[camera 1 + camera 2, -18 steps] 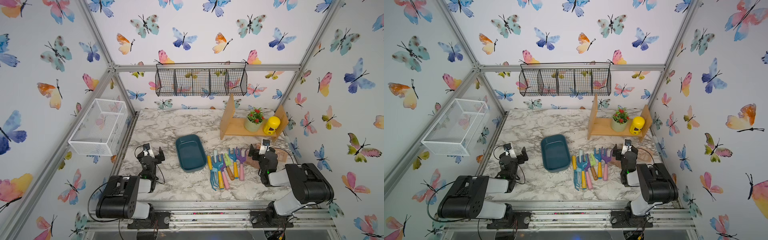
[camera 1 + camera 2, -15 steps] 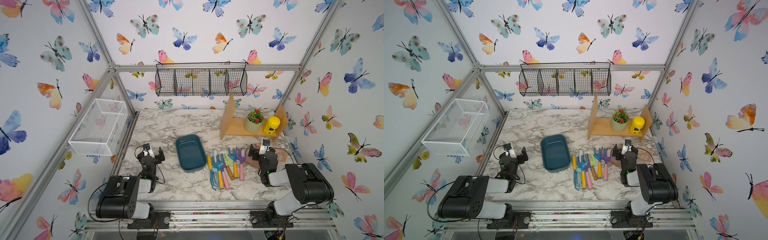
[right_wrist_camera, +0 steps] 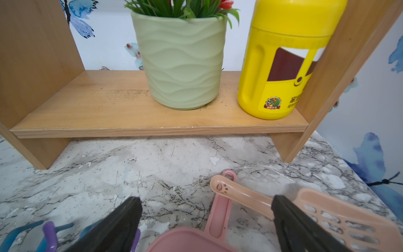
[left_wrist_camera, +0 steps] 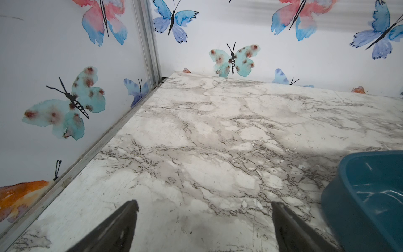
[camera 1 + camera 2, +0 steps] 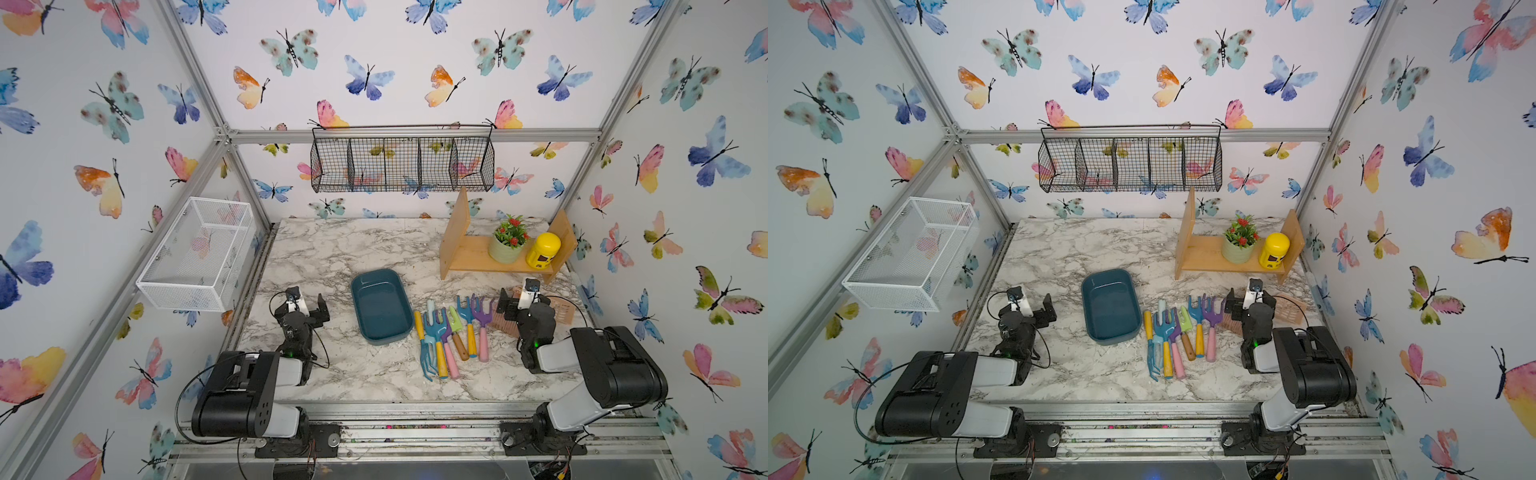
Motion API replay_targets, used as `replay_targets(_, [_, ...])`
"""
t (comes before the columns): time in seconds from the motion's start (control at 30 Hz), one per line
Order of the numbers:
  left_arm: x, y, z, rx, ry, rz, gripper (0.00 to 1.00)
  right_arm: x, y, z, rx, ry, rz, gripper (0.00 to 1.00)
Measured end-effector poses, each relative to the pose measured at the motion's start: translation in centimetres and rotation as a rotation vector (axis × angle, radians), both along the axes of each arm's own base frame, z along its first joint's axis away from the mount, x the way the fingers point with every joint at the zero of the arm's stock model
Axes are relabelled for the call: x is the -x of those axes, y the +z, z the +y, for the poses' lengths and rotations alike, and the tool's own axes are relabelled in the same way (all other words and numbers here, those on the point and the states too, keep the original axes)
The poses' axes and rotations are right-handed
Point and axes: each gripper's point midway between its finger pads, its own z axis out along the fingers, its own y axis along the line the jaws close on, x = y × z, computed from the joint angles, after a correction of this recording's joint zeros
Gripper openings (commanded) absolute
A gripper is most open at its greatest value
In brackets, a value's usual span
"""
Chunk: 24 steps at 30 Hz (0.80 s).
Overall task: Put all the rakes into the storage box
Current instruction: Pick up the rake at the center of the board.
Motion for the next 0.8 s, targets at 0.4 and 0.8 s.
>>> replay_targets(0.4, [0.0,0.0,0.0,0.0,0.0,0.0,0.98,0.0,0.0,0.0,0.0,0.0,0.0,0.99])
replay_targets(0.8, [-0.4,6.5,-3.1,-0.023,-0.047,-0.115,0.98,1.6,11.9,-0.9,-0.111,-0.056,-0.271,0.99])
